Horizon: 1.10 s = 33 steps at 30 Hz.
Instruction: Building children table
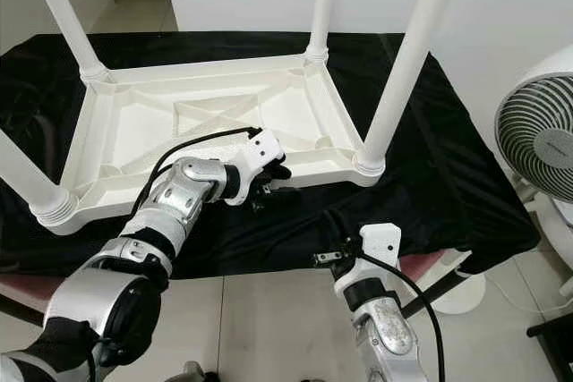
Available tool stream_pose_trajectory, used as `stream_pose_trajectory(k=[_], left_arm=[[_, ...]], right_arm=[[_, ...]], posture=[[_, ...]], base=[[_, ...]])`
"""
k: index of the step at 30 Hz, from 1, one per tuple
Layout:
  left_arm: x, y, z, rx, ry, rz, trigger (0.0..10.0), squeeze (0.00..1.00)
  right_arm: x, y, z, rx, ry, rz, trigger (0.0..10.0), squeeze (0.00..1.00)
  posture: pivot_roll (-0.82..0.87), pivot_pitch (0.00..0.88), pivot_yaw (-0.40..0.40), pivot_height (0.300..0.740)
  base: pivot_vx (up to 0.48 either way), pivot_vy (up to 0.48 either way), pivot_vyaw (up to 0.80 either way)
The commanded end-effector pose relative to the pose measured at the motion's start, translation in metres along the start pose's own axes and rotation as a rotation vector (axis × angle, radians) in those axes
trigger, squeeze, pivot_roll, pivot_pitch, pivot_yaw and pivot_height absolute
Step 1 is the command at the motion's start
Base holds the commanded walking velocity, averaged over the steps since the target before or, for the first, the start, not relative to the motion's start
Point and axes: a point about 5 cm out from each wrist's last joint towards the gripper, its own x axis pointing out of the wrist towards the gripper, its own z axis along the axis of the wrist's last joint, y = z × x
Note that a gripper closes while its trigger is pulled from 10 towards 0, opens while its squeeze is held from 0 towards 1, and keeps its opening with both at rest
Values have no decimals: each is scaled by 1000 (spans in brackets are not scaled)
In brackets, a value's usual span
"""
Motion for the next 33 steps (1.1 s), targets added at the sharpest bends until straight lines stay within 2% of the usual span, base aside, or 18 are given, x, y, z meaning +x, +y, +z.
stream_pose_trajectory(k=[1, 5, 11, 14, 17, 25, 27, 33], left_arm=[[-17, 36, -20, -51, 89, 829, 10000, 0], [-20, 39, -23, -83, 106, 859, 10000, 0], [-26, 49, -12, -121, 26, 924, 10000, 0], [-26, 49, -12, -116, 31, 913, 10000, 0], [-25, 47, -20, -98, 85, 905, 10000, 0], [-21, 42, -24, -89, 90, 885, 10000, 0], [-16, 36, -25, -63, 89, 863, 10000, 0], [-15, 34, -27, -51, 93, 855, 10000, 0]], right_arm=[[-2, 0, -1, -3, 17, 12, 10000, 0], [-1, -2, 0, -13, 22, 20, 10000, 0], [1, -3, 1, -12, 31, 50, 10000, 0], [1, -3, -1, -19, 42, 67, 10000, 0], [3, -5, -3, -59, 73, 126, 10000, 0], [8, -15, -2, -110, 87, 147, 10000, 0], [14, -21, -1, -150, 89, 157, 10000, 0], [21, -23, -2, -170, 93, 167, 10000, 0]], posture=[[-78, 78, 44, 740], [-76, 74, 34, 740], [-61, 72, 19, 740], [-45, 74, 11, 740], [-25, 71, 0, 740], [1, 61, -15, 740], [21, 31, -24, 740], [25, 13, -35, 740]], base=[[0, 0, 0], [0, 0, 0], [0, 0, 0], [0, 0, 0], [0, 0, 0], [0, 0, 0], [0, 0, 0], [0, 0, 0]])
